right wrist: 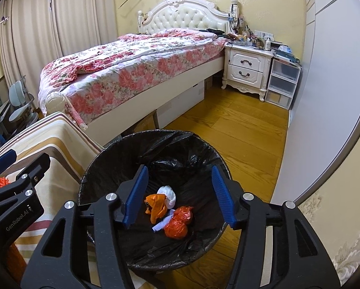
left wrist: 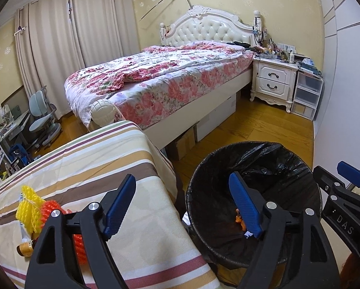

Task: Collect trash
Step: 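Open the right gripper releasing the red-orange bag while the left gripper releases the orange bag, then move both grippers back over the remaining trash on the bedspread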

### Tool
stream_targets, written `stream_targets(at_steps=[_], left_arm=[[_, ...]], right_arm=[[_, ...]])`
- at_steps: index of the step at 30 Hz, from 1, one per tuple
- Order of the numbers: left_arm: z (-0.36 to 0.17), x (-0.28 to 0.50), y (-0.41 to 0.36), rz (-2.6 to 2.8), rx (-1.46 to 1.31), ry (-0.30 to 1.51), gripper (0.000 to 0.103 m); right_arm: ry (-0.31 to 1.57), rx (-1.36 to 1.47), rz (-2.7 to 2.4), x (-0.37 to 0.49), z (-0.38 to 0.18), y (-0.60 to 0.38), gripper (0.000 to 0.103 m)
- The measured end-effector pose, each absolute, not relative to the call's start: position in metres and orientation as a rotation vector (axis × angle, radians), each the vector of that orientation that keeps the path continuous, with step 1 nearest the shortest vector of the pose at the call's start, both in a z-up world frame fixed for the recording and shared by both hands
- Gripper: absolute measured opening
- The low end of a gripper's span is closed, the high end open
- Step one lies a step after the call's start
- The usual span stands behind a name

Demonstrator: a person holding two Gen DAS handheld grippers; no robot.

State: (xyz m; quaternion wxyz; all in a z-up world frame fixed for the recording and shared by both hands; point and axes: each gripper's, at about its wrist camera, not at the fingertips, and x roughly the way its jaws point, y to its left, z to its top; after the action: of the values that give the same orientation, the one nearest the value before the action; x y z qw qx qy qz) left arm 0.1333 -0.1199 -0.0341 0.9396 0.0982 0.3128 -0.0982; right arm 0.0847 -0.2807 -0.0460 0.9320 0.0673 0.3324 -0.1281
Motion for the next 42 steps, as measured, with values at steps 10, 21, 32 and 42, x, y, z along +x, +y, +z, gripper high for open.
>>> stream_targets(at_steps=[10, 21, 32, 42], left_arm=[[-0.030, 0.102, -0.095, -0.175, 0.196, 0.630, 0.077], [-0.031, 0.059, -0.049, -0.120, 0.187, 0.638, 0.077], [-0.041, 0.032, 0.019, -0.002, 0.164, 0.678, 0.077], [-0.055, 0.019, 0.078, 0.095, 0.114, 0.755, 0.077]], right_arm=[[0.692, 0.123, -0.224, 0.056, -0.046, -0.253, 0.055], [0.720, 0.090, -0.139, 0.025, -0.050, -0.207, 0.056], [0.733, 0.049, -0.050, 0.003, -0.053, -0.159, 0.061], [0.737, 0.006, 0.025, -0.001, -0.051, -0.118, 0.061]])
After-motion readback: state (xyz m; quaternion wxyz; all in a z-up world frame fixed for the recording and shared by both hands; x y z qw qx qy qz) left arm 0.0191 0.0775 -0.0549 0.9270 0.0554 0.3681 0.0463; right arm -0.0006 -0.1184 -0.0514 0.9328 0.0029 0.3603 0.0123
